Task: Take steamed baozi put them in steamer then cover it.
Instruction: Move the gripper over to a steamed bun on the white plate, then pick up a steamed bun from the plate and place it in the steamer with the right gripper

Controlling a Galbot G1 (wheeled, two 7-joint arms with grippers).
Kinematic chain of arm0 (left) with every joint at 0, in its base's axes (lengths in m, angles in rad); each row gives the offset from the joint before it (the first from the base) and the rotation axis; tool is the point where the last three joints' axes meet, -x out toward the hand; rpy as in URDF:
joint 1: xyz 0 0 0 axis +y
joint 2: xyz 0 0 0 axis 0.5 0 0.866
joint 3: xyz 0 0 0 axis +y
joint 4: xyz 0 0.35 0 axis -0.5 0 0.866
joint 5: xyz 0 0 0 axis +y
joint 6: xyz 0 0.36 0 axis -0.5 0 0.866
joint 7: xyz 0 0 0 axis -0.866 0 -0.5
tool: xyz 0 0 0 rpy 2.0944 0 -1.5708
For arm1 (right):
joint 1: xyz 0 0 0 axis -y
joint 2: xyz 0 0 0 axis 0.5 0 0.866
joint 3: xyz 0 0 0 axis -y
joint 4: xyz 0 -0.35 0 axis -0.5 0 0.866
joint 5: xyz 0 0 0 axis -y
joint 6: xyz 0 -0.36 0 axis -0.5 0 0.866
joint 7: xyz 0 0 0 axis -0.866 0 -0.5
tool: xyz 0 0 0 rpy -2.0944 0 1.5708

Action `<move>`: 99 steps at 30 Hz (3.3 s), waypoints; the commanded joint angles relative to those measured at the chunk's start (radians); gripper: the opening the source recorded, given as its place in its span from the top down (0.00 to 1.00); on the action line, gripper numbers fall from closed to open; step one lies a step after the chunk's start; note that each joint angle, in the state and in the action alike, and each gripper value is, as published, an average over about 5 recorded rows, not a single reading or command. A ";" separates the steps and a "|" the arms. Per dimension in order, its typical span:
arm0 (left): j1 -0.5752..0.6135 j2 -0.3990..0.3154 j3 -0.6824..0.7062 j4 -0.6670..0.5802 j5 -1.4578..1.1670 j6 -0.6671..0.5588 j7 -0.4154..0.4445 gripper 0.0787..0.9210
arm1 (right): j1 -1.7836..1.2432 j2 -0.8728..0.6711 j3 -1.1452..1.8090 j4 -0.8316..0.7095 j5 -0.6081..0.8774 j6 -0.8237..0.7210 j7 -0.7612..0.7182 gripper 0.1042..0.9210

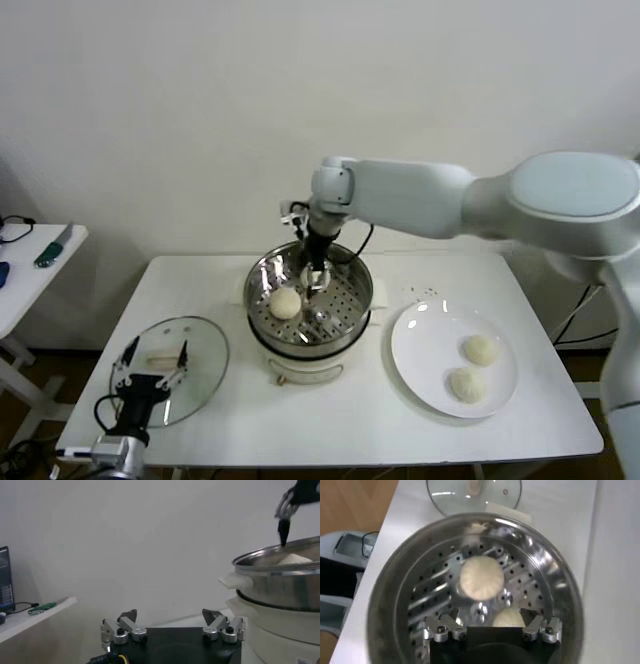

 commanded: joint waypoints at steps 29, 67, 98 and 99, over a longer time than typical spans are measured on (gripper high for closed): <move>0.021 -0.042 -0.023 -0.001 0.024 0.029 -0.002 0.12 | -0.300 -0.806 0.040 0.433 -0.638 0.054 -0.016 0.12; 0.029 -0.045 -0.049 0.020 0.021 0.026 -0.004 0.12 | -0.401 -0.668 0.085 0.298 -0.653 0.070 -0.028 0.17; 0.030 -0.038 -0.030 0.008 0.042 0.033 0.001 0.12 | 0.289 -0.334 -0.087 0.298 -0.625 0.638 -0.158 0.29; 0.030 -0.040 -0.028 0.007 0.043 0.033 0.001 0.12 | 0.293 -0.306 -0.069 0.287 -0.627 0.659 -0.165 0.29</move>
